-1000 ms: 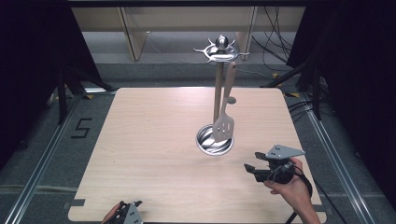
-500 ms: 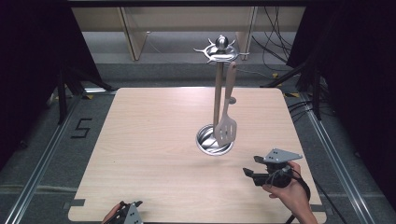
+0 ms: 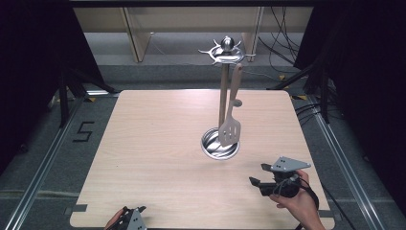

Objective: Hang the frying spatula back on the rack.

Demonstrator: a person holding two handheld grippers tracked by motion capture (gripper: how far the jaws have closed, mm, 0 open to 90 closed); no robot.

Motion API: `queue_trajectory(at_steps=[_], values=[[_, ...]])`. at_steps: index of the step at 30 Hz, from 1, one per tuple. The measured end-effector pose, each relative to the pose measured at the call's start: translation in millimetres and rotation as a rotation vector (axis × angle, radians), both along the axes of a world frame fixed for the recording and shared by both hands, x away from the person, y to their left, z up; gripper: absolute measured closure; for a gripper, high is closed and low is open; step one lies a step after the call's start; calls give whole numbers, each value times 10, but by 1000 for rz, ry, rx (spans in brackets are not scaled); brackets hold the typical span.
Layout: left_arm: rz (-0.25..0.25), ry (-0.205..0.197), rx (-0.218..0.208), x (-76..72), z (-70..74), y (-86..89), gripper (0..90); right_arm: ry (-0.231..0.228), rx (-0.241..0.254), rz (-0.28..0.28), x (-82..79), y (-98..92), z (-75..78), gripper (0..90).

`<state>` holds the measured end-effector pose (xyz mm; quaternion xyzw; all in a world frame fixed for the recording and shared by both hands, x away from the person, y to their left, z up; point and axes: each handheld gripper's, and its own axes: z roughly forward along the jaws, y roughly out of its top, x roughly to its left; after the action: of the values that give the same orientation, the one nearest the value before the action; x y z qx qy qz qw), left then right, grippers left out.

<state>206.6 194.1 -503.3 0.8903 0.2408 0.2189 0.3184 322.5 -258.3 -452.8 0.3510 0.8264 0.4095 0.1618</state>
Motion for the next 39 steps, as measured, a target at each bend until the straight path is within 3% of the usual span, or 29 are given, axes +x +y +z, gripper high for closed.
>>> queue_trajectory(at_steps=[1, 2, 4, 6, 7, 10, 11, 13, 20, 22, 23, 32, 34, 37, 39], values=[[0, 2, -5, -2, 2, 0, 178, 25, 13, -17, -32, 12, -3, 325], [1, 0, -7, -2, 2, 0, 178, -5, 3, 1, -19, -7, -10, 324], [2, -1, -7, -2, 3, 1, 178, 13, 10, -10, -55, -14, -23, 322], [2, -1, -8, -2, 2, -1, 178, 2, 14, -9, -78, -26, -46, 320], [1, 0, -7, -2, 3, -2, 178, 24, 23, -21, -107, -18, -55, 319], [1, 0, -1, 0, -4, -6, 178, -2, 14, -14, -126, -54, -100, 318], [0, 1, 2, 0, -7, -8, 178, 39, 28, -36, -161, -39, -105, 317], [2, 1, -1, -1, -5, -8, 178, 13, 14, -19, -151, -56, -122, 315], [-2, 0, 2, 1, -1, -1, 179, 39, 18, -25, -235, -26, -167, 301], [-2, 1, -4, -2, -1, -3, 178, 37, 6, -13, -253, -26, -185, 300], [-2, 1, -4, -3, 0, -2, 178, 13, -17, 0, -262, -32, -202, 299], [1, -2, 3, -1, -3, -9, 178, 18, -22, -4, -344, -54, -251, 271], [2, -2, 2, -1, -4, -8, 178, 36, -21, 11, -355, -58, -264, 269], [2, -2, 3, -1, -5, -8, 178, 59, -12, -9, -401, -51, -274, 267], [-1, 7, 16, -2, 7, -6, 179, 37, -29, -5, -395, -62, -289, 267]])
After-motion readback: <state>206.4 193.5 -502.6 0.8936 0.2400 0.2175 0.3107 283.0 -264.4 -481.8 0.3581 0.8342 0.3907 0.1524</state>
